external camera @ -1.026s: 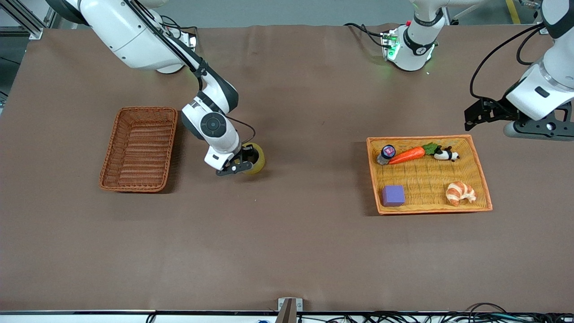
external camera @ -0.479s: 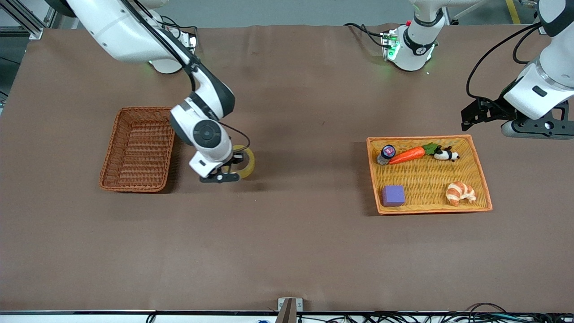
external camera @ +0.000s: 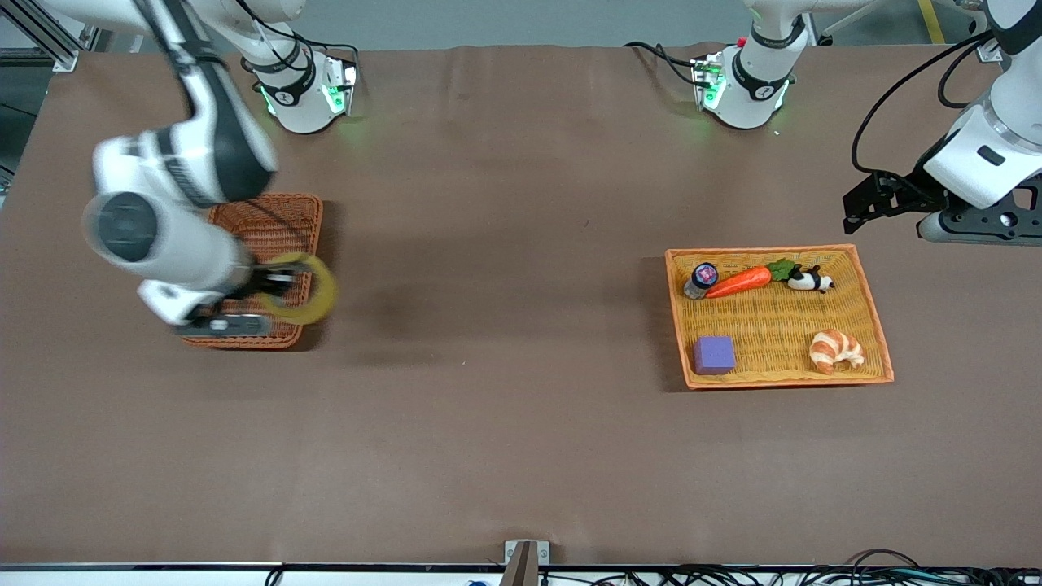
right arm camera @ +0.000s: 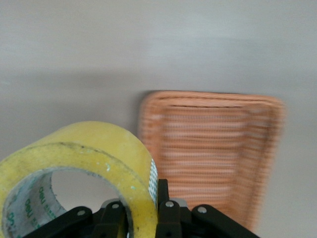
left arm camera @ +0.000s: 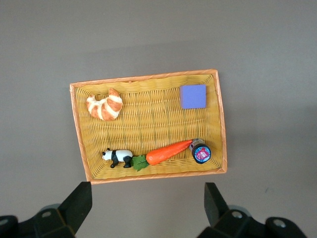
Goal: Move tape to another basket
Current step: 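Carry the tape roll with the right gripper into the brown basket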
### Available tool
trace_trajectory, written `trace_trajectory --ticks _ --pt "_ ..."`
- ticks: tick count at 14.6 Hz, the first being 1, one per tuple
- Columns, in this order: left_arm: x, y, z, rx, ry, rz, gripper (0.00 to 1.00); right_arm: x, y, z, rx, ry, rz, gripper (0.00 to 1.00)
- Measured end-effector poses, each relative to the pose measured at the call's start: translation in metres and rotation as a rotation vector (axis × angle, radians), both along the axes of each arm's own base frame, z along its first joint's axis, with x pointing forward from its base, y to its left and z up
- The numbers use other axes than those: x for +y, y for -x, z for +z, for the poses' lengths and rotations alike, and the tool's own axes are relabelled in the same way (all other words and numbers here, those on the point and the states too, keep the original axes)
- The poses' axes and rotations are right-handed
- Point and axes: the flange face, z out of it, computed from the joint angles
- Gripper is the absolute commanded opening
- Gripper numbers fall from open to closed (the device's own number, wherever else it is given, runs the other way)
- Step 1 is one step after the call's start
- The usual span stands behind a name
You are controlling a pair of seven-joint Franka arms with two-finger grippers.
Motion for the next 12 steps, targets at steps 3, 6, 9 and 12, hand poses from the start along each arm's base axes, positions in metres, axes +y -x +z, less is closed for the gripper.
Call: trace_trajectory --ticks 3,6,9,12 --pt "0.001 0.004 0.006 0.021 -0.003 0.003 1.0 -0.074 0.016 -0.03 0.043 -0.011 0.021 0.0" --pt "0.001 0.005 0.013 0.021 -0.003 0.003 1.0 -0.112 0.044 -0.092 0.01 -0.025 0.051 0.0" --pt "0.001 0.008 0.016 0.038 -0.005 0.003 1.0 -0.13 0.084 -0.152 -0.033 -0.033 0.044 0.01" --pt "0.001 0.008 0.018 0.035 -0.004 0.004 1.0 -0.137 0.106 -0.178 -0.054 -0.037 0.041 0.08"
